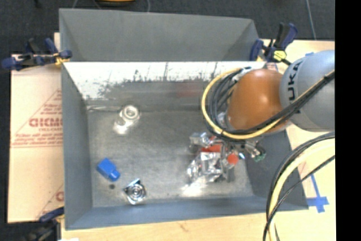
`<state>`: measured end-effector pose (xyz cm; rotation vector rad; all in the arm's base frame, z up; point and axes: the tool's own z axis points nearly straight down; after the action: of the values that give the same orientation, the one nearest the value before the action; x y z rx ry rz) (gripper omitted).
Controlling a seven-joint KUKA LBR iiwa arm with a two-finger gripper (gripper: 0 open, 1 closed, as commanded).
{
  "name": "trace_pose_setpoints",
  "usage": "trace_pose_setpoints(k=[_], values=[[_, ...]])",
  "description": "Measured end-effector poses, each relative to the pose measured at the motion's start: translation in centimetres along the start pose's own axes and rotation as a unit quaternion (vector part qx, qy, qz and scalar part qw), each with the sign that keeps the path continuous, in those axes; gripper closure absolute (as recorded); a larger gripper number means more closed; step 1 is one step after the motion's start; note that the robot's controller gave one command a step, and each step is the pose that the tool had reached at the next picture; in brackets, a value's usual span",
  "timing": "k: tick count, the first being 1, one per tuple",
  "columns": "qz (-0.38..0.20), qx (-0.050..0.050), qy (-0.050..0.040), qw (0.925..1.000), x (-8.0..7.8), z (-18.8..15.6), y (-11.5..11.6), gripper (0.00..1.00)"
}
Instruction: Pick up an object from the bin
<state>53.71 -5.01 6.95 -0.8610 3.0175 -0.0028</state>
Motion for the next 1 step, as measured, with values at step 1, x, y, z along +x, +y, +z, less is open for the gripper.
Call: trace_pose_setpoints(k=[1], values=[[0.001,0.0,-0.001,1.0,-0.05,-0.12,-0.04,1.0]])
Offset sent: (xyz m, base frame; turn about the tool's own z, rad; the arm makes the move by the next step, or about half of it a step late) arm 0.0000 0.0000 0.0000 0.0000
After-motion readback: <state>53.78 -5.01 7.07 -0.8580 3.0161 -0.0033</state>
